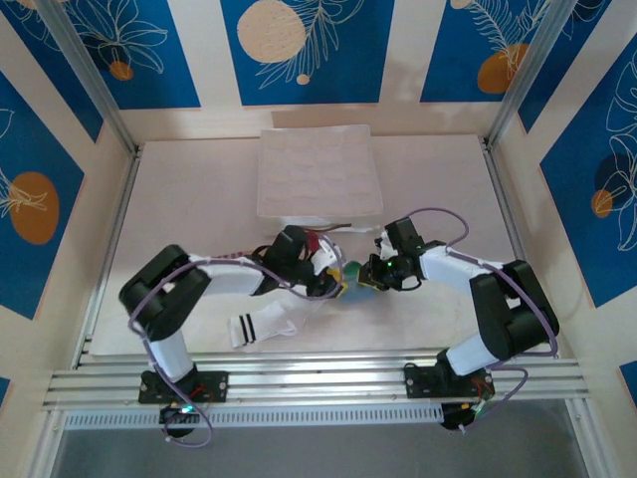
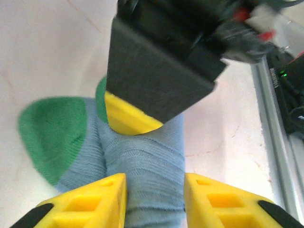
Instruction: Roll the socks
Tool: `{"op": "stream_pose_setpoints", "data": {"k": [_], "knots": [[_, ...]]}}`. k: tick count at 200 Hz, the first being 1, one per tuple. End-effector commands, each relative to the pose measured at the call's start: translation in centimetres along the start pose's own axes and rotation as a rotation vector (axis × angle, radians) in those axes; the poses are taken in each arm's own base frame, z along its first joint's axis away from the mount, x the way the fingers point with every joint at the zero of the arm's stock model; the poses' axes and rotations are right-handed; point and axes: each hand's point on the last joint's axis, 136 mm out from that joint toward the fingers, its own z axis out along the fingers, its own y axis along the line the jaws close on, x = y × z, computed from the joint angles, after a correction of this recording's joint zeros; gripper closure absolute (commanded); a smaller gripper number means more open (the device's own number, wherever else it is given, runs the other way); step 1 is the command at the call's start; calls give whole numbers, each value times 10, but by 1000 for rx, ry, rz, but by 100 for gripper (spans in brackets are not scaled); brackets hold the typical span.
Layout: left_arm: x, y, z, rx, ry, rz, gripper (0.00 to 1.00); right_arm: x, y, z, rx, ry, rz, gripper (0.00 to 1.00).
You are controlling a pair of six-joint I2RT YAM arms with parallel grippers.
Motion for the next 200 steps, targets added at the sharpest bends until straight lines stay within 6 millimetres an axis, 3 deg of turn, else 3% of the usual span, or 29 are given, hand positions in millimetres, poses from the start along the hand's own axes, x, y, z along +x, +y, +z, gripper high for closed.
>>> {"op": "stream_pose_setpoints", "data": {"k": [1, 42, 111, 129, 149, 155, 175, 200], "knots": [[16, -8, 3, -159, 101, 388, 55, 26, -38, 7, 159, 91, 62, 85], [27, -18, 24, -286, 220, 695, 45, 27, -35, 8, 155, 105, 60, 86], [42, 4, 46, -414, 266, 727, 42, 33, -32, 8, 142, 134, 61, 85], [50, 6, 48, -408, 287, 702, 52, 36, -30, 8, 125, 152, 63, 83], [56, 4, 48, -356, 288, 637, 77, 36, -20, 7, 63, 162, 43, 79], [57, 2, 47, -332, 282, 610, 84, 36, -15, 7, 35, 162, 30, 73], [60, -9, 45, -205, 266, 508, 89, 30, -6, -1, -14, 121, 7, 53], [58, -25, 39, -13, 248, 352, 96, 19, -5, -17, -34, 43, 0, 42]]}}
